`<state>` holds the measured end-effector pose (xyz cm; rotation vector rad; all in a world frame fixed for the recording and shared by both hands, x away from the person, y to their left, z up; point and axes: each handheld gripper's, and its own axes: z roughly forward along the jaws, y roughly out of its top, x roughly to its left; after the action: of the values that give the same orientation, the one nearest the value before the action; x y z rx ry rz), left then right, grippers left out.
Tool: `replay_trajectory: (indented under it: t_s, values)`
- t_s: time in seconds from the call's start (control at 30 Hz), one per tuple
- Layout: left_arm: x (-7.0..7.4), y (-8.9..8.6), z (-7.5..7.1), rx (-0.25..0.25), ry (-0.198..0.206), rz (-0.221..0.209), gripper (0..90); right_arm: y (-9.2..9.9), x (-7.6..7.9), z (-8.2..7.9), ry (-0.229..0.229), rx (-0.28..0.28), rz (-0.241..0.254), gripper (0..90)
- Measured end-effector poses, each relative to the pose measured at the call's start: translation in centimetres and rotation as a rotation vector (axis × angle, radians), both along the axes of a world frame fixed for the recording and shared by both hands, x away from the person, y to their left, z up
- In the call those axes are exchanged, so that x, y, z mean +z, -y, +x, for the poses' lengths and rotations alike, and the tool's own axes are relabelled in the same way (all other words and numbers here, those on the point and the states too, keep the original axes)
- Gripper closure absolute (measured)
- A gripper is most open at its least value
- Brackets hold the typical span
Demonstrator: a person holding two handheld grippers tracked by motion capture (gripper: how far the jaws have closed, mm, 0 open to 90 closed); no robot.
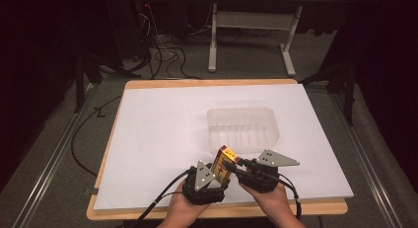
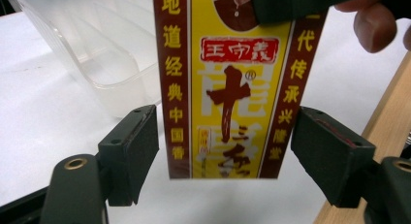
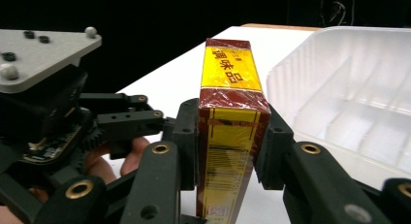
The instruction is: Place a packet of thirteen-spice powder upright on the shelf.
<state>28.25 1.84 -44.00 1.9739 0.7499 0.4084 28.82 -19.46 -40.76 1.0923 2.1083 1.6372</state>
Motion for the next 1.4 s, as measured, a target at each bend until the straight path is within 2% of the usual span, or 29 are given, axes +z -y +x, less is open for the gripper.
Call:
replay_trajectory:
  t_s: [0.2, 0.4, 0.53, 0.77, 1.0, 1.27, 1.4]
  values:
    - [0.5, -0.6, 0.0, -0.003, 0.003, -0.008, 25.2, 0.8, 0.0, 0.2, 0.012, -0.042, -0.012, 68.2]
    - [0.7, -1.7, 0.5, 0.016, 0.012, -0.016, 25.3, 1.6, 0.1, 0.1, 0.033, -0.075, -0.022, 68.2]
    - [0.5, -2.6, 1.2, 0.03, -0.004, -0.022, 25.5, 2.1, 0.2, 0.1, 0.041, -0.105, -0.034, 68.2]
    - [1.0, -4.7, 2.4, 0.077, 0.026, 0.015, 24.5, 3.4, 0.4, 0.1, 0.052, -0.145, -0.036, 68.2]
    - [1.5, -7.3, 3.6, 0.128, 0.01, -0.03, 25.8, 5.1, 0.5, 0.2, 0.045, -0.193, -0.028, 68.2]
    - [1.9, -9.0, 4.2, 0.141, 0.015, -0.019, 28.4, 6.3, 0.7, 0.3, 0.043, -0.245, -0.032, 68.2]
    - [2.0, -9.8, 4.1, 0.137, 0.013, 0.001, 29.6, 6.6, 0.9, 0.4, 0.045, -0.274, -0.043, 68.2]
